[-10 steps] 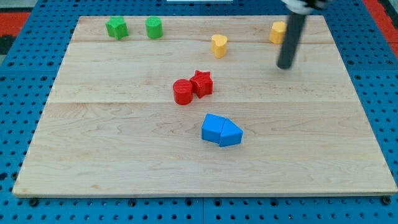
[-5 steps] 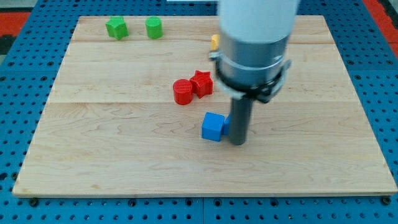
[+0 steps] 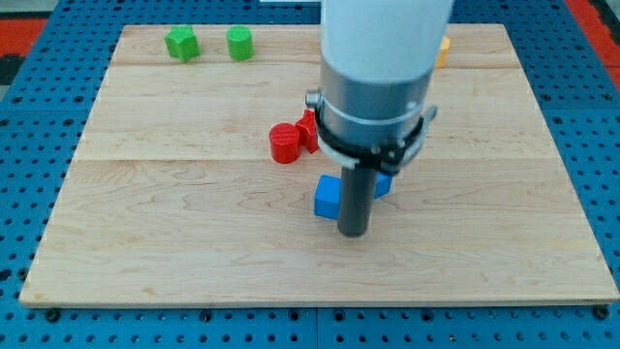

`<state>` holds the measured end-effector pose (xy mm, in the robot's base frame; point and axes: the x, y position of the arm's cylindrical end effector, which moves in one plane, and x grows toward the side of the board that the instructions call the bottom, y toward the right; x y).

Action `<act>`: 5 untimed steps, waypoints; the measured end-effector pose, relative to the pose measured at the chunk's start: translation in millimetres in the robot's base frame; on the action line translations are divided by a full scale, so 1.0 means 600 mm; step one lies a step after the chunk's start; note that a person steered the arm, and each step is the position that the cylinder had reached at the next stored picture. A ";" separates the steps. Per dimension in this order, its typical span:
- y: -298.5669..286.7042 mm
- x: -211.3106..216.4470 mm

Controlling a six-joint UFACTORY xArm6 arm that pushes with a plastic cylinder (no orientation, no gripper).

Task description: Move the blue triangle below the yellow hexagon

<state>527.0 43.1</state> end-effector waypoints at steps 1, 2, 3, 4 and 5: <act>0.039 -0.081; 0.088 -0.144; 0.135 -0.200; 0.195 -0.260; 0.205 -0.273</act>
<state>363.2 165.8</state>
